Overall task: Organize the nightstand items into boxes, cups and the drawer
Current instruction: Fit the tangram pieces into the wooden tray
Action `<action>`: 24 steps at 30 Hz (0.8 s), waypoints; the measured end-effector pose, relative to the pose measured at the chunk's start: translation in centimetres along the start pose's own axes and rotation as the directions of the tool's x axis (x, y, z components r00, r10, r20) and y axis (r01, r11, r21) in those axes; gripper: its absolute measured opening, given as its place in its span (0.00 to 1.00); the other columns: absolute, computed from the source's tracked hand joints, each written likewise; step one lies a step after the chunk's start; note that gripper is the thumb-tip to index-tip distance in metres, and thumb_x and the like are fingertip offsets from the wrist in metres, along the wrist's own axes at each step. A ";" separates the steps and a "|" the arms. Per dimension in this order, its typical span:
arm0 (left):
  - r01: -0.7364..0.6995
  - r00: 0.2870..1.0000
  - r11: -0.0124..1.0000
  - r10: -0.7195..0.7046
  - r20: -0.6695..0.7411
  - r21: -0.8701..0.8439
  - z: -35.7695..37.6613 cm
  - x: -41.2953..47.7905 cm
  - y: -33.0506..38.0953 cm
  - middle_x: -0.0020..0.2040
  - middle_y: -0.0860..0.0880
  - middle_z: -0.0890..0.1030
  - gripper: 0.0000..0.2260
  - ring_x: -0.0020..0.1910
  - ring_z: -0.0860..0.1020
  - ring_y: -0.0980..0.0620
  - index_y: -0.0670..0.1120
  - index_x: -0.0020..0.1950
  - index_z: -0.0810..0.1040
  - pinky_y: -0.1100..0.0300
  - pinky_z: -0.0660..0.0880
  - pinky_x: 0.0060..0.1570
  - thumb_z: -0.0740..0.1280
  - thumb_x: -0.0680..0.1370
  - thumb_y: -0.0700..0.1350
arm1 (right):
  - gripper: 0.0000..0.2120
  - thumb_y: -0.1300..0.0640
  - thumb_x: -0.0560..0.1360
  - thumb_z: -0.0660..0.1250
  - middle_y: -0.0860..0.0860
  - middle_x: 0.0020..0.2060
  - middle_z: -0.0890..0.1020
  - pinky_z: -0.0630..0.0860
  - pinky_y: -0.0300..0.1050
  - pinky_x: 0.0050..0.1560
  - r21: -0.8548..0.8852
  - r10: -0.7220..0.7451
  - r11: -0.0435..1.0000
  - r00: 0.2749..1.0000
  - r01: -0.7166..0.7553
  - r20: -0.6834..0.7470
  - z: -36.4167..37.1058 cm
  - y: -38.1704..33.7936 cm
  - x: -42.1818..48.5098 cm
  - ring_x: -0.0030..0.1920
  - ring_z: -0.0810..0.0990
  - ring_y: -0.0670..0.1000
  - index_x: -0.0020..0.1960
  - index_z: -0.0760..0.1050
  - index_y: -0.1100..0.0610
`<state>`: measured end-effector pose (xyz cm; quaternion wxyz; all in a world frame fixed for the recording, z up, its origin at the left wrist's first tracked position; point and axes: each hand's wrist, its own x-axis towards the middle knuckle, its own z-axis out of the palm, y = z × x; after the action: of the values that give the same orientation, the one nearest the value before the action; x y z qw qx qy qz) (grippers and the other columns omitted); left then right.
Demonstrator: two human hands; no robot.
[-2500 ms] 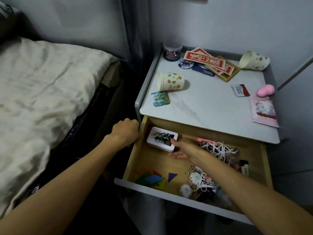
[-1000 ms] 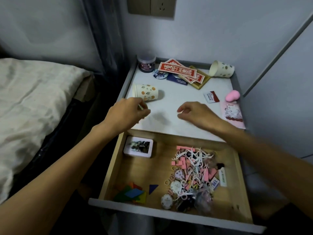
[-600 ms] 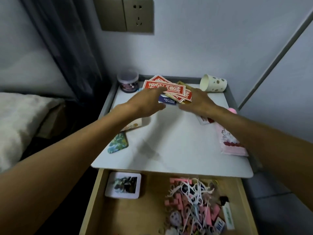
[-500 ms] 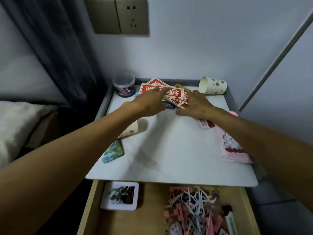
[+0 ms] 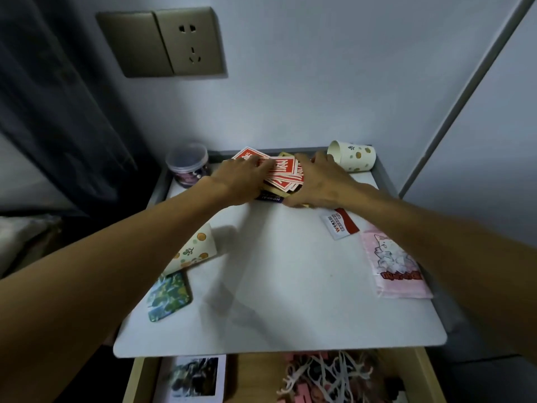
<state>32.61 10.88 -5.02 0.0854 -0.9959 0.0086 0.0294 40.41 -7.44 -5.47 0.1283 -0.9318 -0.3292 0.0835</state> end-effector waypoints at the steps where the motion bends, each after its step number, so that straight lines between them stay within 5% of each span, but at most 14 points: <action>1: -0.012 0.999 1.000 0.013 -0.031 0.019 -0.2 -0.2 -0.2 0.75 0.42 0.66 0.31 0.67 0.72 0.39 0.49 0.80 0.55 0.43 0.73 0.61 0.65 0.80 0.51 | 0.47 0.34 0.61 0.74 0.58 0.61 0.69 0.70 0.52 0.58 -0.008 -0.011 1.000 0.999 0.011 -0.031 -0.2 -0.2 -0.4 0.64 0.68 0.59 0.73 0.58 0.47; 4: -0.065 0.981 0.987 0.090 -0.173 0.147 -1.2 -0.9 0.1 0.72 0.43 0.72 0.30 0.62 0.77 0.40 0.48 0.79 0.58 0.46 0.74 0.58 0.67 0.79 0.47 | 0.48 0.32 0.62 0.73 0.58 0.61 0.69 0.71 0.53 0.61 -0.009 -0.033 0.999 0.996 0.032 -0.088 -0.6 -0.4 -1.9 0.63 0.69 0.58 0.75 0.56 0.44; 10: -0.108 0.919 0.969 0.183 -0.350 0.223 -2.2 -4.2 1.8 0.63 0.47 0.81 0.23 0.50 0.83 0.43 0.48 0.74 0.68 0.54 0.71 0.38 0.68 0.80 0.47 | 0.46 0.32 0.65 0.71 0.56 0.62 0.67 0.70 0.51 0.62 0.015 -0.051 0.999 0.997 0.051 -0.050 -1.7 -0.6 -6.1 0.64 0.67 0.56 0.76 0.56 0.42; 15: -0.104 0.913 0.968 0.184 -0.364 0.228 -4.2 -7.1 3.3 0.33 0.46 0.83 0.13 0.26 0.79 0.44 0.46 0.47 0.82 0.63 0.57 0.27 0.80 0.66 0.44 | 0.46 0.32 0.66 0.71 0.54 0.62 0.66 0.67 0.47 0.56 0.019 -0.081 0.996 0.996 0.082 -0.036 -3.2 -0.3 -9.8 0.63 0.65 0.54 0.77 0.53 0.39; 24: -0.052 0.913 0.983 0.118 -0.389 0.178 -3.1 -11.0 5.2 0.29 0.49 0.80 0.12 0.26 0.78 0.44 0.52 0.40 0.82 0.60 0.60 0.26 0.78 0.62 0.38 | 0.48 0.30 0.60 0.72 0.58 0.66 0.65 0.69 0.58 0.66 -0.060 0.102 0.993 0.992 -0.097 0.080 -3.8 2.7 -12.5 0.68 0.64 0.61 0.73 0.59 0.44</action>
<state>21.71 5.35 -2.18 0.1619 -0.9693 0.0716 -0.1708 33.27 -18.13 -1.73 0.0839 -0.9460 -0.2896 0.1191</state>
